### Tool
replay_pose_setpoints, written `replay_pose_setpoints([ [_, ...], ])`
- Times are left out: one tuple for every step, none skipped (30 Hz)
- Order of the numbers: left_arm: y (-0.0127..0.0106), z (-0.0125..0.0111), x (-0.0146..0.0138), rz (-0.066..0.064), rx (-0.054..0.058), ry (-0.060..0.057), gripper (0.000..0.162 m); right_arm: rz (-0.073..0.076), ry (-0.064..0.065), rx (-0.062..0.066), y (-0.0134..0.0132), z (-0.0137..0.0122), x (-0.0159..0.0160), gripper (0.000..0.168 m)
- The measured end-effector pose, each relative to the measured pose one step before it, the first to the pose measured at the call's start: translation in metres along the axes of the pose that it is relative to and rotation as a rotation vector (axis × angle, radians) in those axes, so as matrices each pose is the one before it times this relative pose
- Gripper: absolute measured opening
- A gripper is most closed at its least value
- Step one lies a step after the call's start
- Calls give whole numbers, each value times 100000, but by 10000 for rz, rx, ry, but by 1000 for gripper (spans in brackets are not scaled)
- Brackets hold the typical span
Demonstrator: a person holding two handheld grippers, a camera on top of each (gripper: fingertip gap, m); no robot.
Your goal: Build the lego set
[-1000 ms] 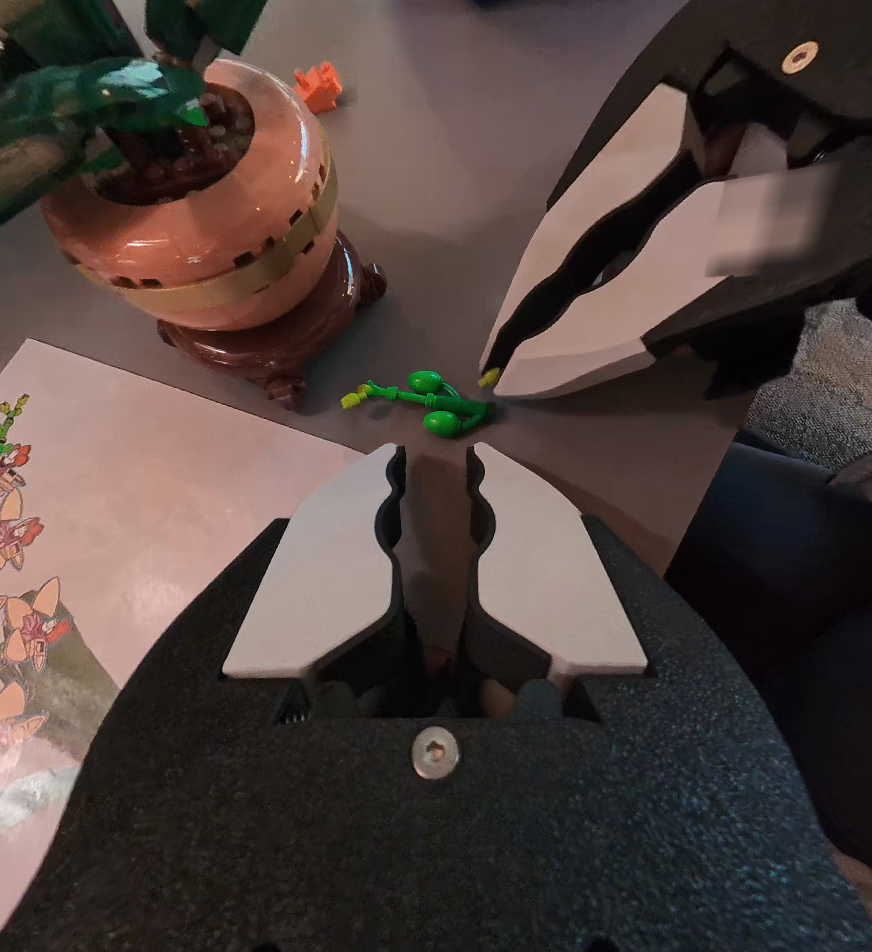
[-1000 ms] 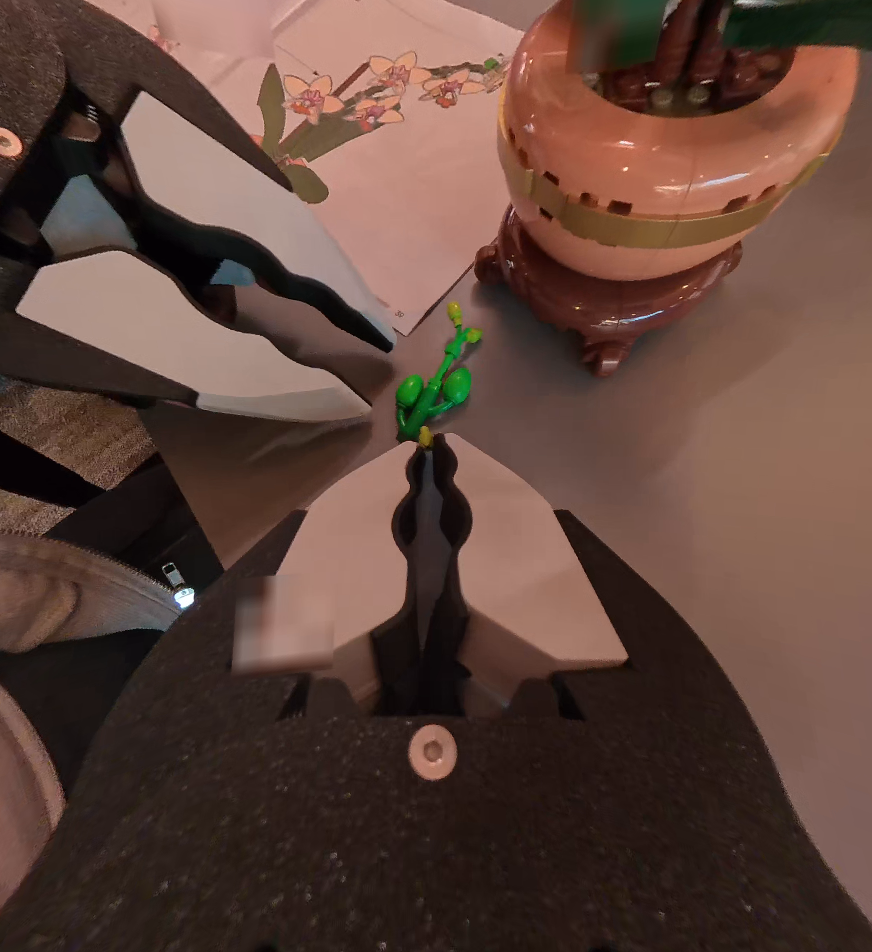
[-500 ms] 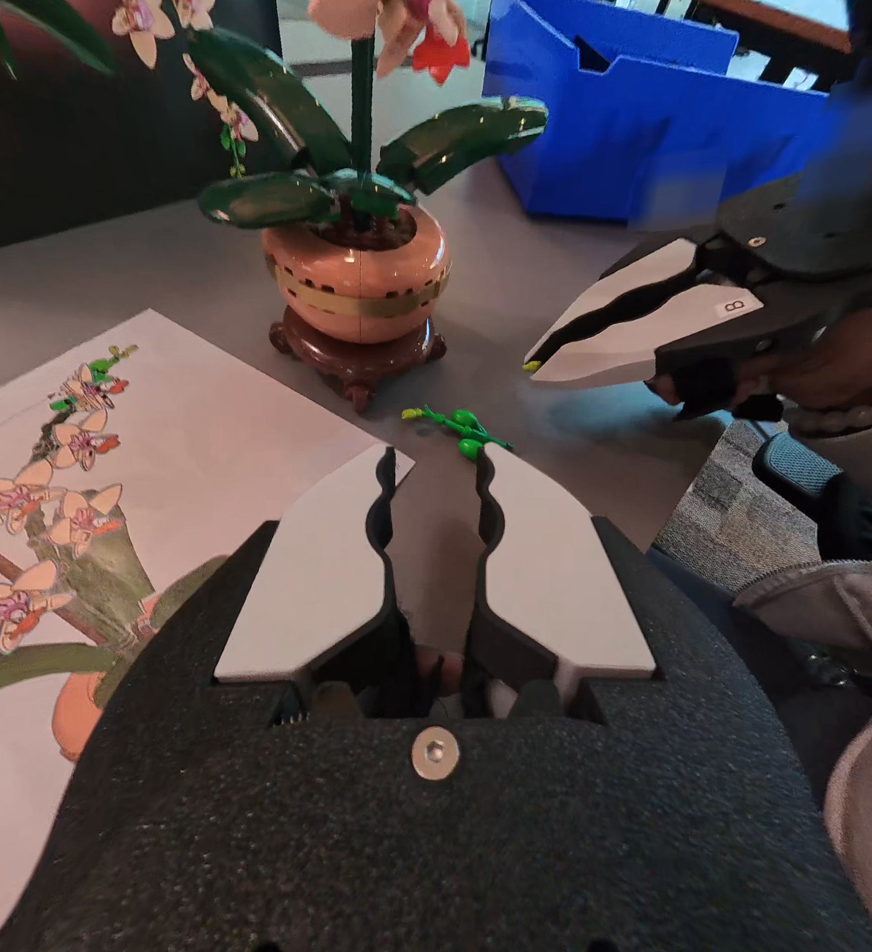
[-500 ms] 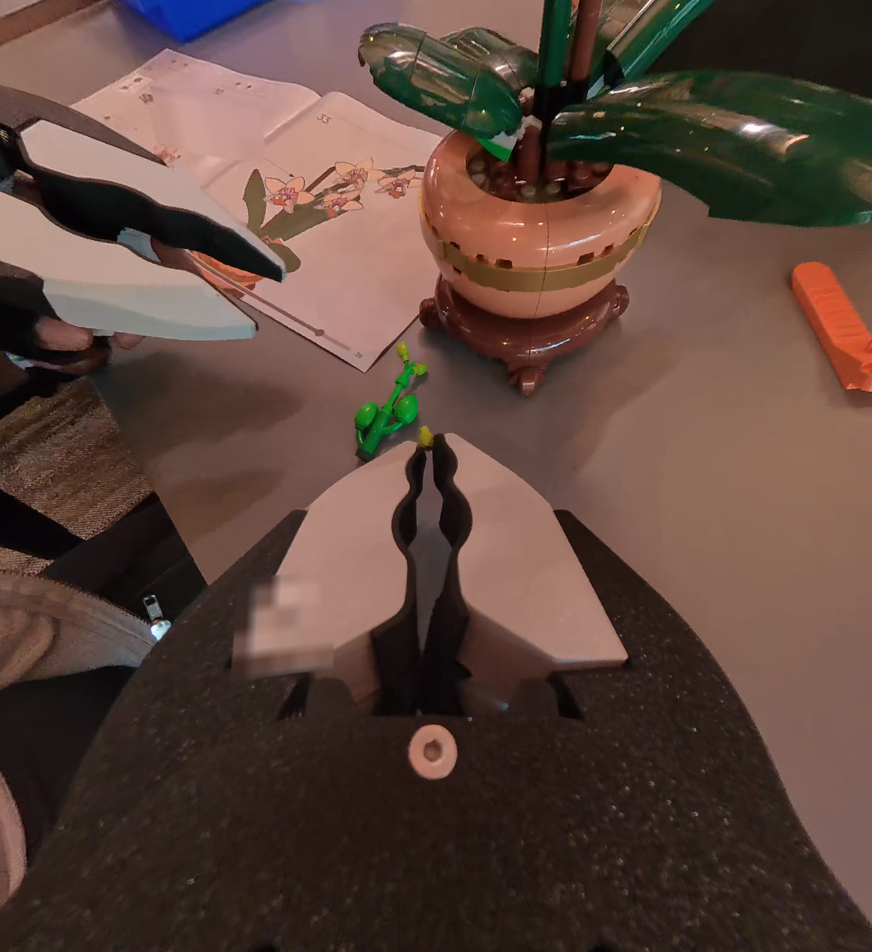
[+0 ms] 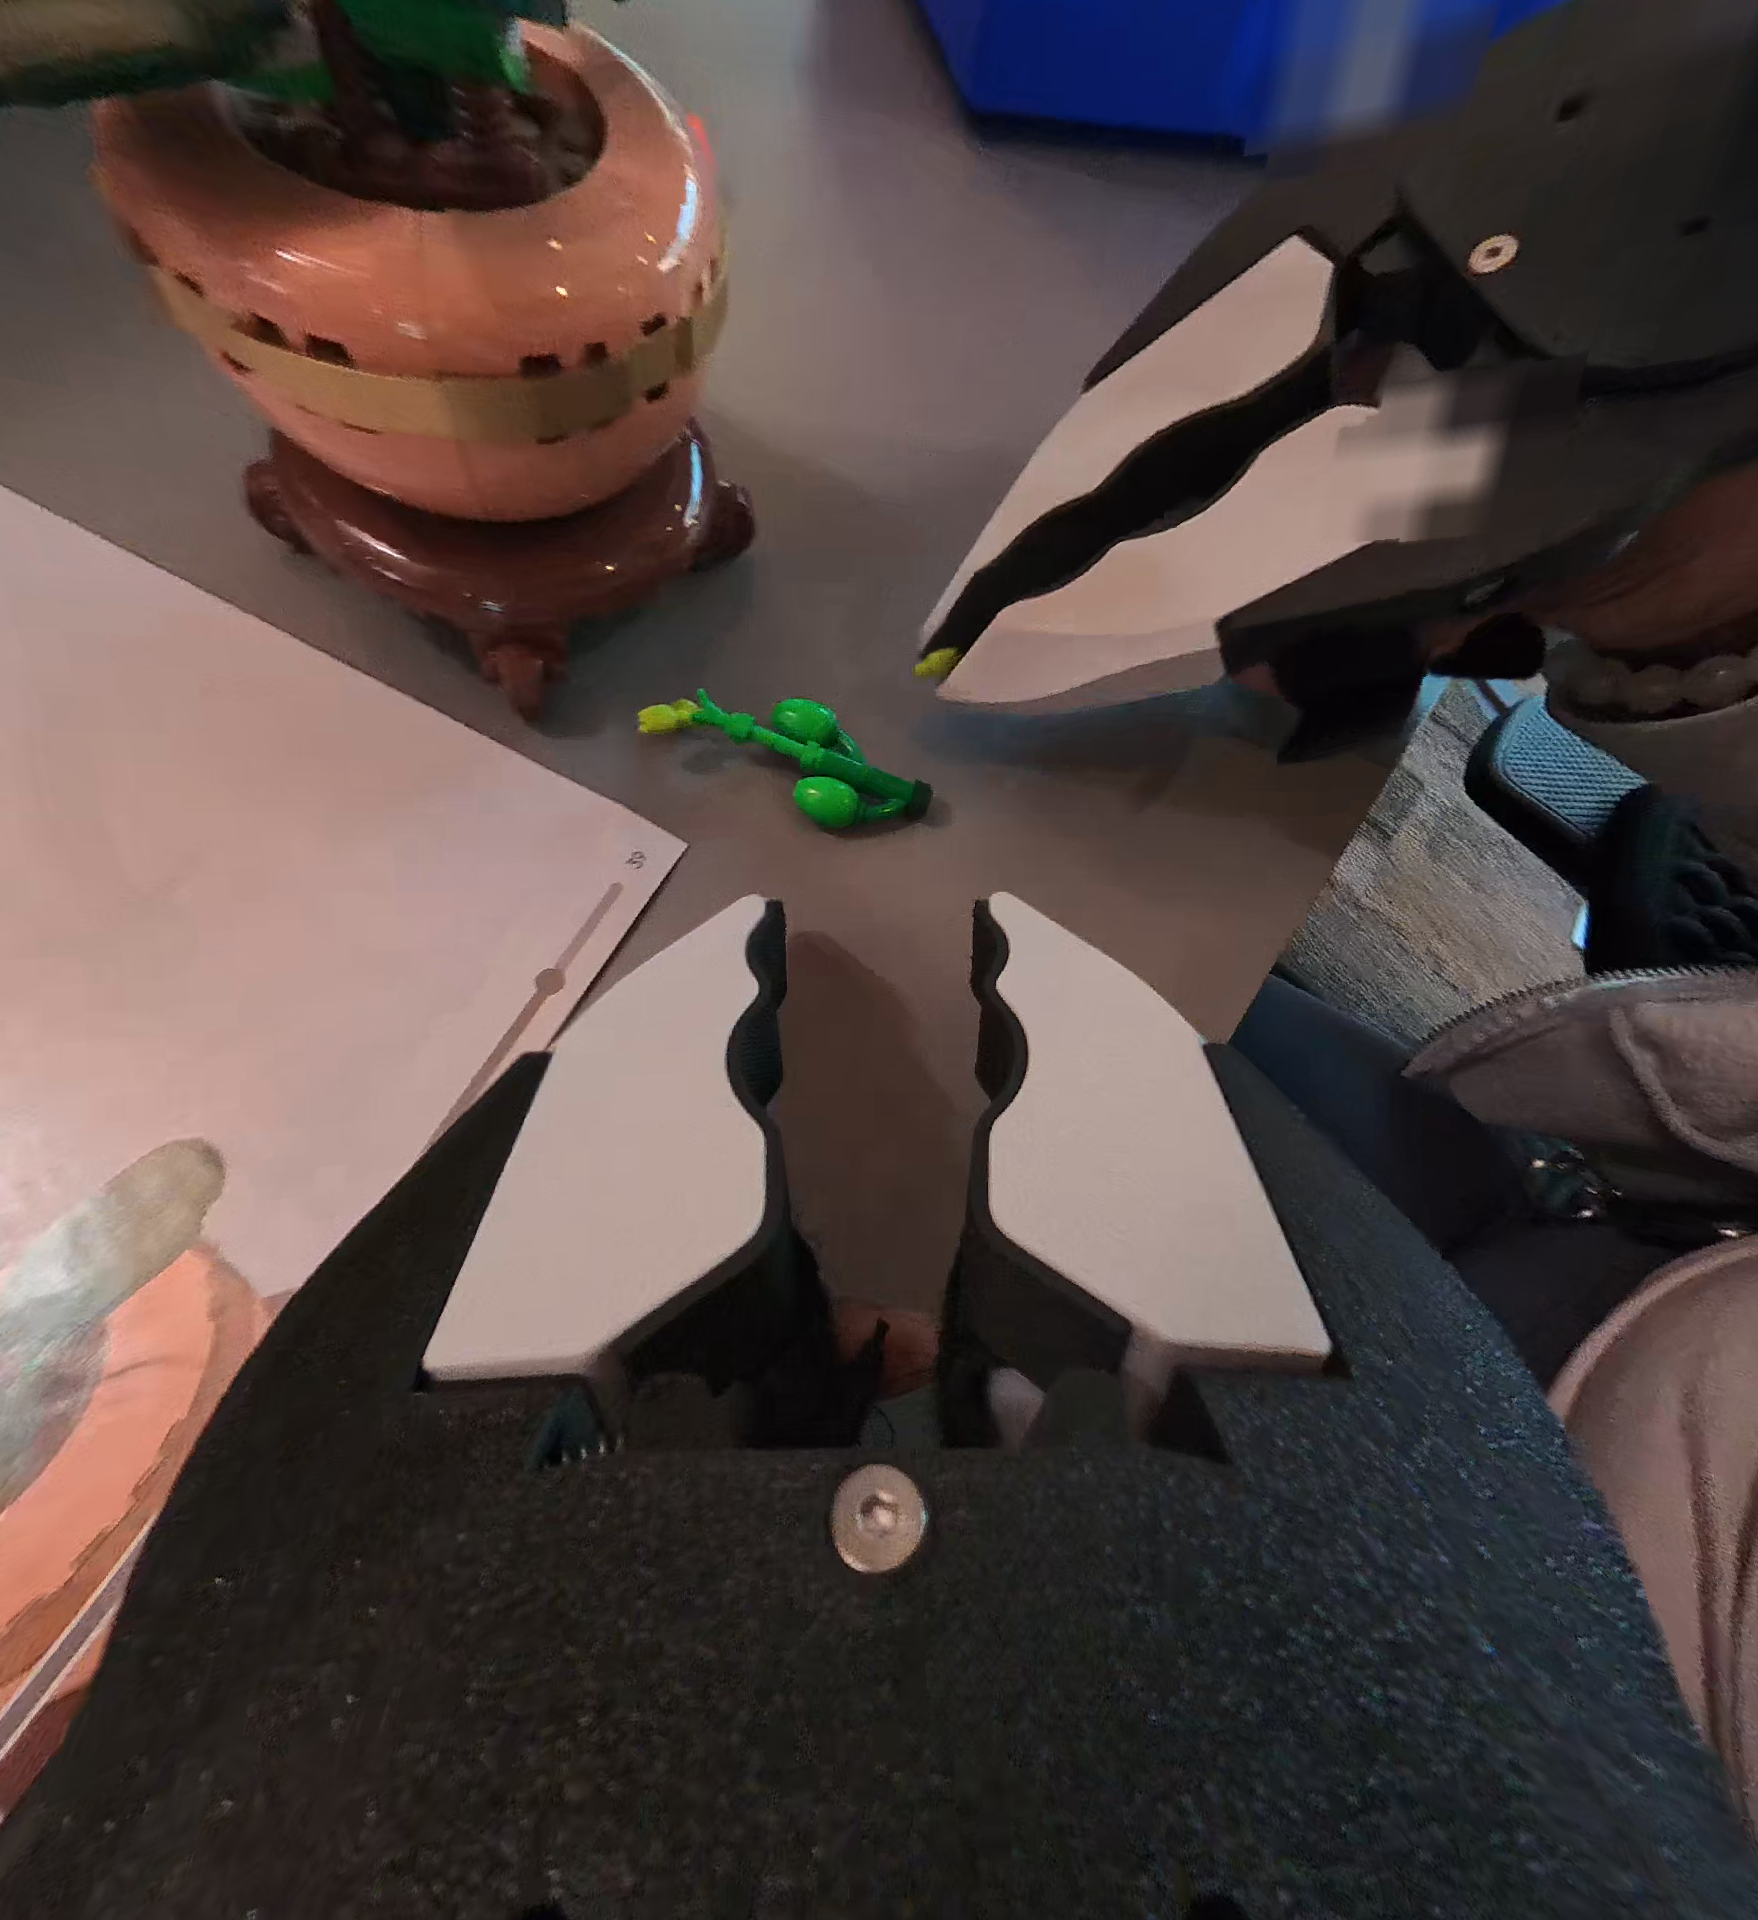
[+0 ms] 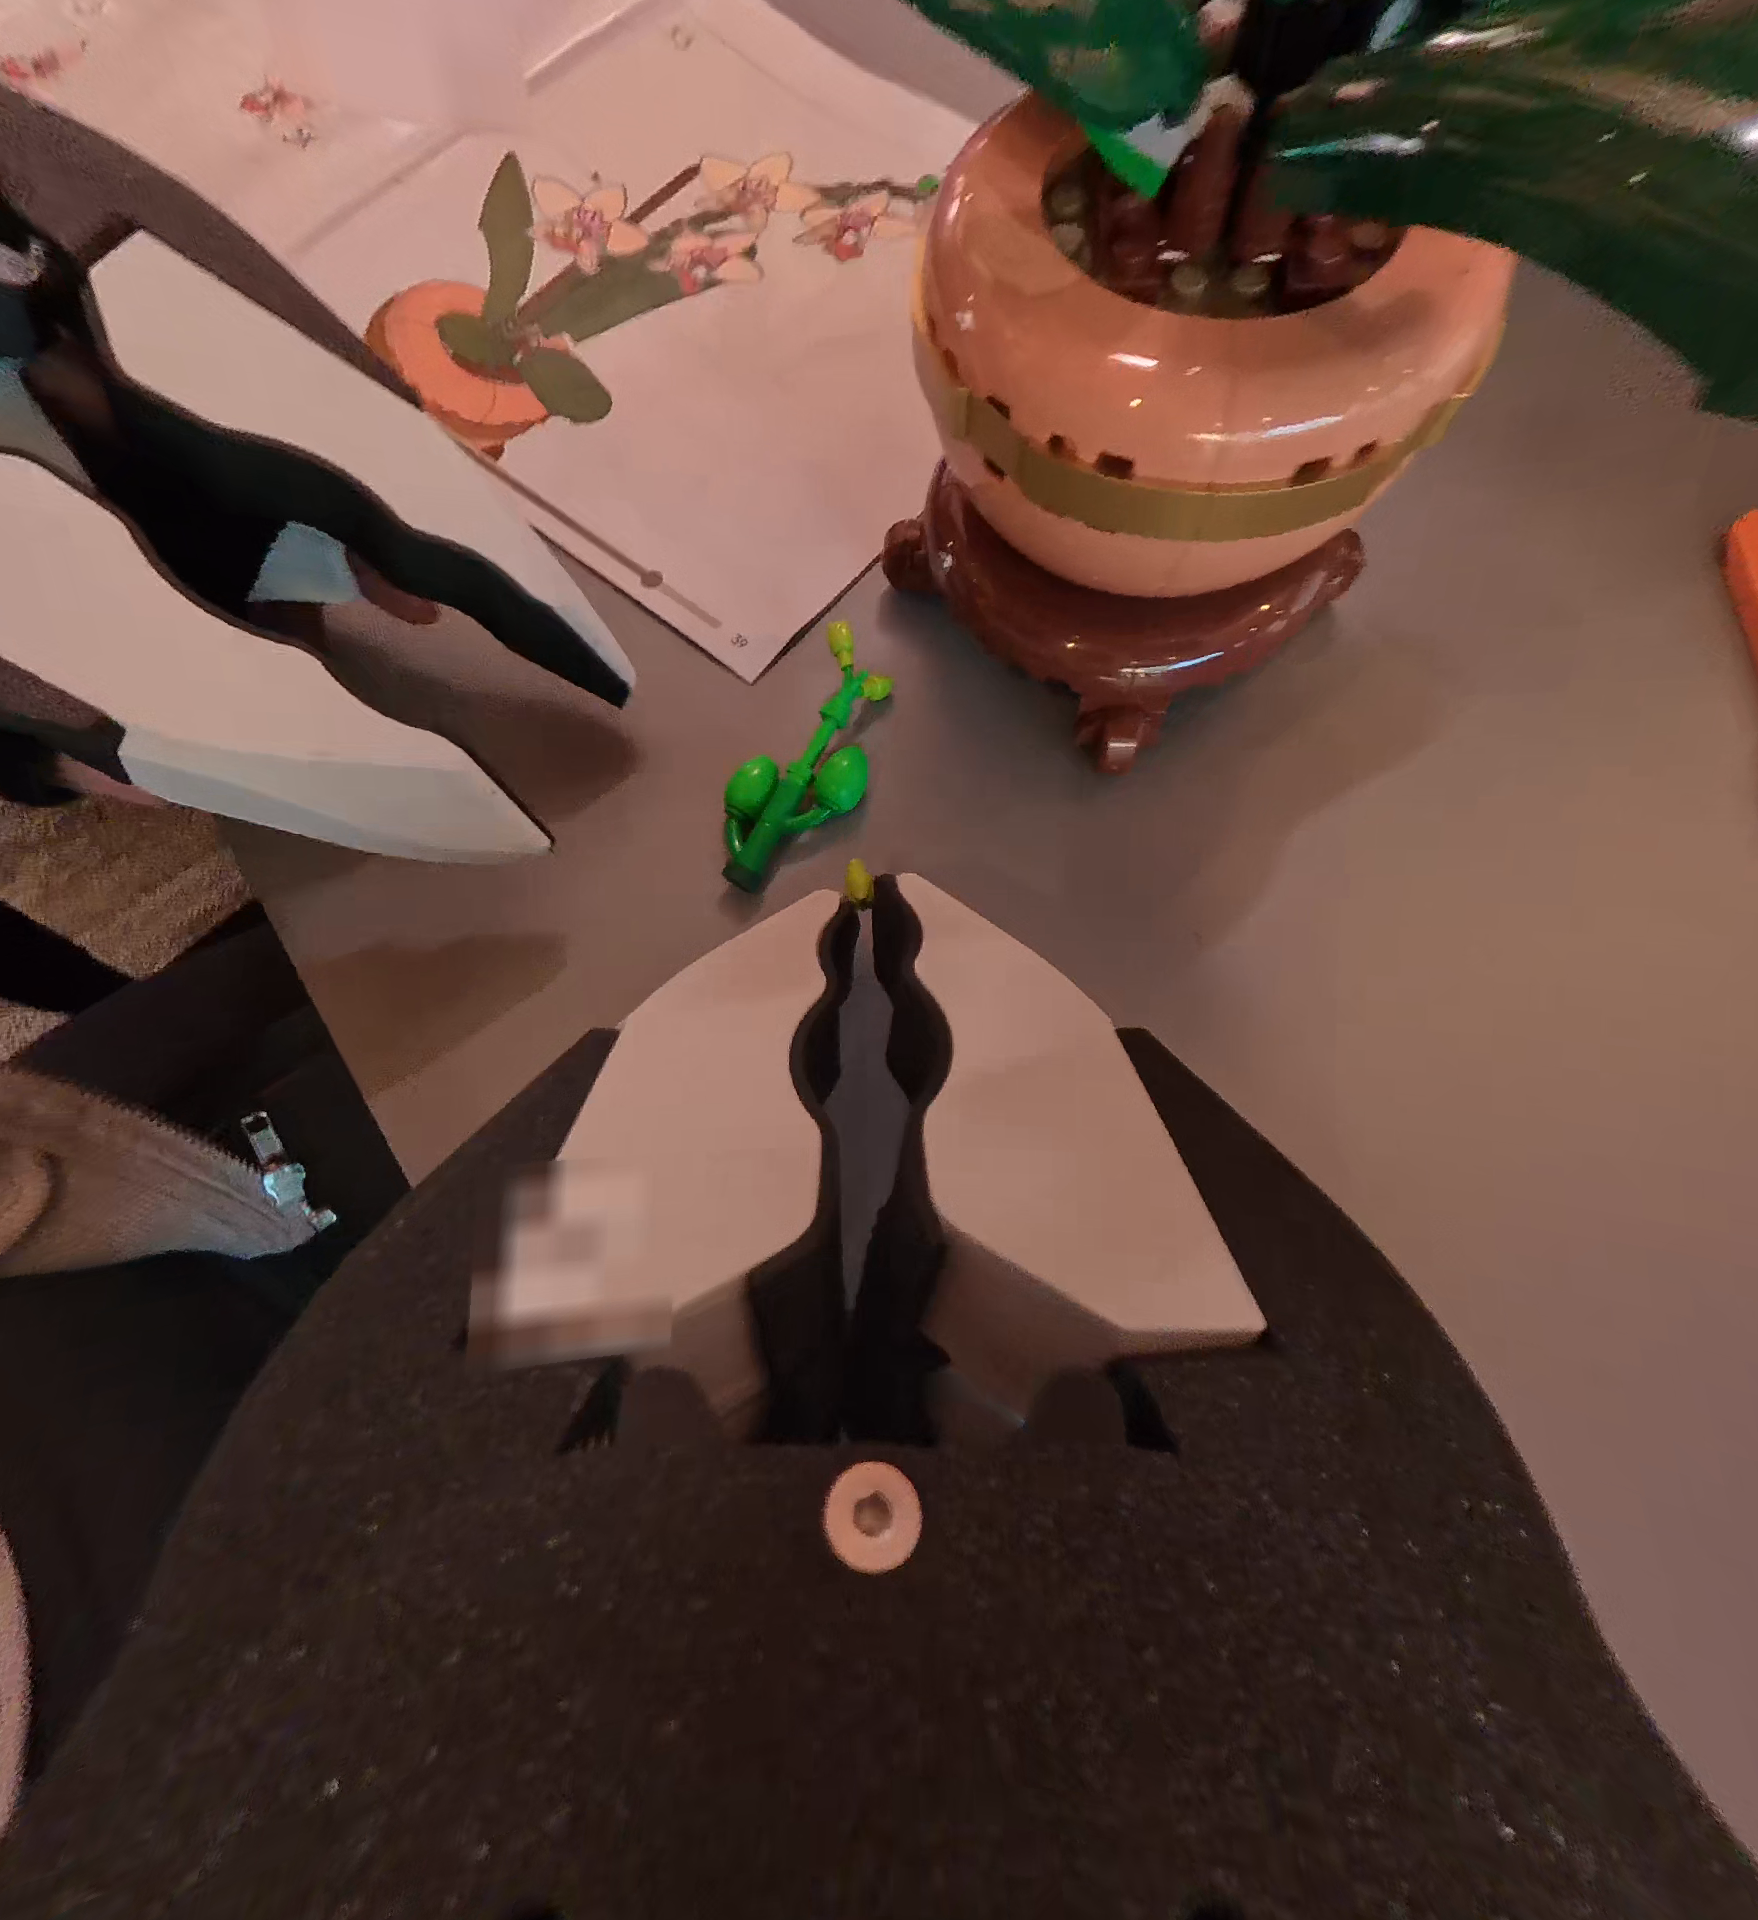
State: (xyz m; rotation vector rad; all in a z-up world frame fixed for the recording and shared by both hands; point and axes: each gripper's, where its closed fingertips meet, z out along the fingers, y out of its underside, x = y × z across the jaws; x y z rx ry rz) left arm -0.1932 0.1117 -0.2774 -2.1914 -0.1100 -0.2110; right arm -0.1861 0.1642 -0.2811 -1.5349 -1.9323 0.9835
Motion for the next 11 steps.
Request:
replay_pose_setpoints([
  [149,250,182,-20,-225,180,34,-98,-60,-146,120,229,-92,4],
  [132,278,81,-41,-232,137,34,-46,-44,-78,42,208,-64,4],
  [11,261,-16,-82,-189,71,34,-16,-88,-65,17,175,-119,4],
  [-134,221,-8,-33,-110,81,34,-23,-25,-11,-71,155,-24,4],
  [-265,166,-61,27,-21,50,34,-31,52,26,-137,109,87,4],
  [-318,125,-211,41,25,-59,34,-45,28,-29,-79,87,61,4],
  [-328,121,-307,50,49,-134,34,-26,-22,-50,-39,87,-24,4],
  [-262,123,-267,59,47,-123,34,-3,-82,-39,-35,89,-133,4],
  [-114,170,-116,32,-26,-21,34,-12,-98,-43,26,71,-191,4],
  [41,194,-8,-24,-98,55,34,-30,-77,-51,64,68,-196,4],
  [102,172,62,-48,-118,77,34,-27,-113,-24,73,71,-277,4],
])
